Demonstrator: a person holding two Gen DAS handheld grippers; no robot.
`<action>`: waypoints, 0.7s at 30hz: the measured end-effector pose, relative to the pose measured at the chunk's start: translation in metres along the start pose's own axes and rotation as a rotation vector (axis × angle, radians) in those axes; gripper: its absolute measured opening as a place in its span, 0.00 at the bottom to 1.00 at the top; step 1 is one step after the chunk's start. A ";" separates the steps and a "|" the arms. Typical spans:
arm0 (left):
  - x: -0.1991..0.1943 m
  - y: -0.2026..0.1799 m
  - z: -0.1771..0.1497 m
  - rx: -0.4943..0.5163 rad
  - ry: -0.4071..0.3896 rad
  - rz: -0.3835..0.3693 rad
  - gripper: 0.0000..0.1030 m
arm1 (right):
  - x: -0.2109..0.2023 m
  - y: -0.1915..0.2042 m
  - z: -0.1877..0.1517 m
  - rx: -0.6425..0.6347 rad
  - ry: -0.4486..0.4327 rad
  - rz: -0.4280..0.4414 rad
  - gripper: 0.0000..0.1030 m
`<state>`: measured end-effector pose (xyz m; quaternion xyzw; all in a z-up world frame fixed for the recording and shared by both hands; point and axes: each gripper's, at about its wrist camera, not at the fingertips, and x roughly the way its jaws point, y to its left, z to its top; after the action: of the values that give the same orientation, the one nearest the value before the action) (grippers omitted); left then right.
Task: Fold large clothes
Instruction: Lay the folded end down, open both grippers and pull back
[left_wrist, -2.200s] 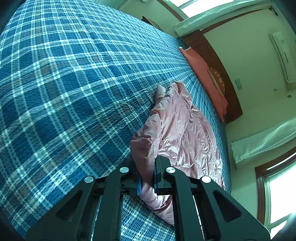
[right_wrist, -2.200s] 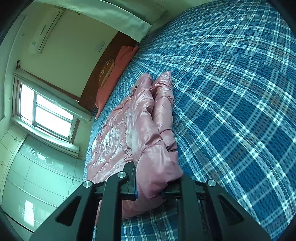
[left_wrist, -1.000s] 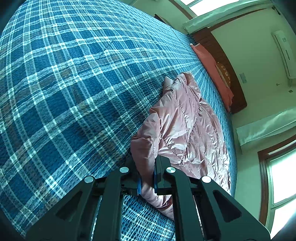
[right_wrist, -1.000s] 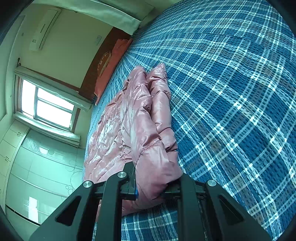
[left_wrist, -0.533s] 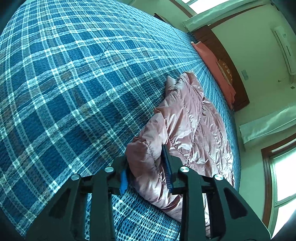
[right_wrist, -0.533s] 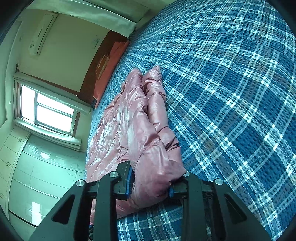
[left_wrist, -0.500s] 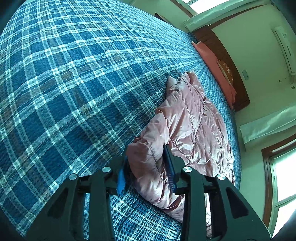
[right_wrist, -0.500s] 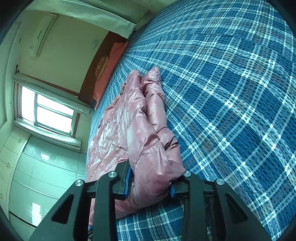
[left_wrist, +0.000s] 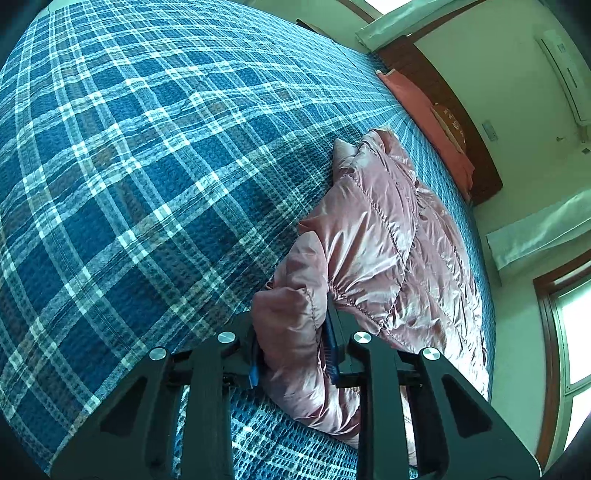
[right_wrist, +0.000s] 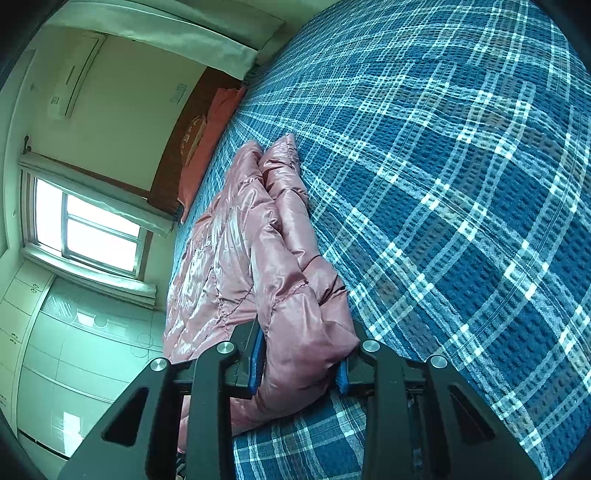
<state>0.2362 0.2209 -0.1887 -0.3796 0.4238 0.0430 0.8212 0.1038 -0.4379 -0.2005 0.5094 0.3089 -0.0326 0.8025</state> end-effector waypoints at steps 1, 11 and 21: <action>0.000 -0.001 0.000 0.012 0.001 0.004 0.25 | 0.000 0.000 -0.001 -0.002 0.001 0.002 0.29; -0.017 0.007 0.010 -0.012 0.001 0.021 0.46 | -0.016 -0.009 0.002 0.048 0.005 0.014 0.36; -0.039 0.001 0.011 0.101 -0.043 0.116 0.48 | -0.050 -0.016 0.002 0.007 -0.031 -0.059 0.40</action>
<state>0.2183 0.2389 -0.1567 -0.3113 0.4292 0.0773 0.8444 0.0584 -0.4602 -0.1866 0.5023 0.3111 -0.0655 0.8041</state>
